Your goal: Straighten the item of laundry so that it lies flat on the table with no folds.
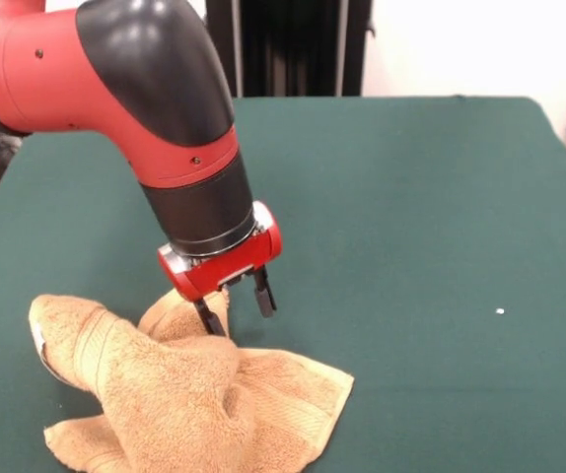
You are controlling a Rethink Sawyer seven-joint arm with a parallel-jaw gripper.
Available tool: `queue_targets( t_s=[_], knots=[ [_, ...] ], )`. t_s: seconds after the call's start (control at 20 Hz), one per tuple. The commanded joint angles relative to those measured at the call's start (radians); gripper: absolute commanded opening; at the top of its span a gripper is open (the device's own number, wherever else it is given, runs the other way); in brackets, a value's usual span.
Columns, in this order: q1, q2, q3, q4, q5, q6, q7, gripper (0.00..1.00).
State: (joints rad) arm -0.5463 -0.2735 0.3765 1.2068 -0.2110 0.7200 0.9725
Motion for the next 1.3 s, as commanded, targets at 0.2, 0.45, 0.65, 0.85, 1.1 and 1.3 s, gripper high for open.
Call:
queue_targets(
  t_s=[0.2,0.45,0.65,0.85,1.1,1.3],
  knots=[
    [0.040,0.127,0.121,0.003,0.048,-0.026,0.047,1.00],
    [0.040,0.154,0.137,0.006,0.068,-0.031,0.039,1.00],
    [0.038,0.155,0.139,0.016,0.082,-0.031,0.040,1.00],
    [0.035,0.144,0.132,0.032,0.087,-0.047,0.050,1.00],
    [0.035,0.150,0.133,0.039,0.092,-0.050,0.056,1.00],
    [0.038,0.136,0.123,0.052,0.089,-0.074,0.079,1.00]
  ],
)
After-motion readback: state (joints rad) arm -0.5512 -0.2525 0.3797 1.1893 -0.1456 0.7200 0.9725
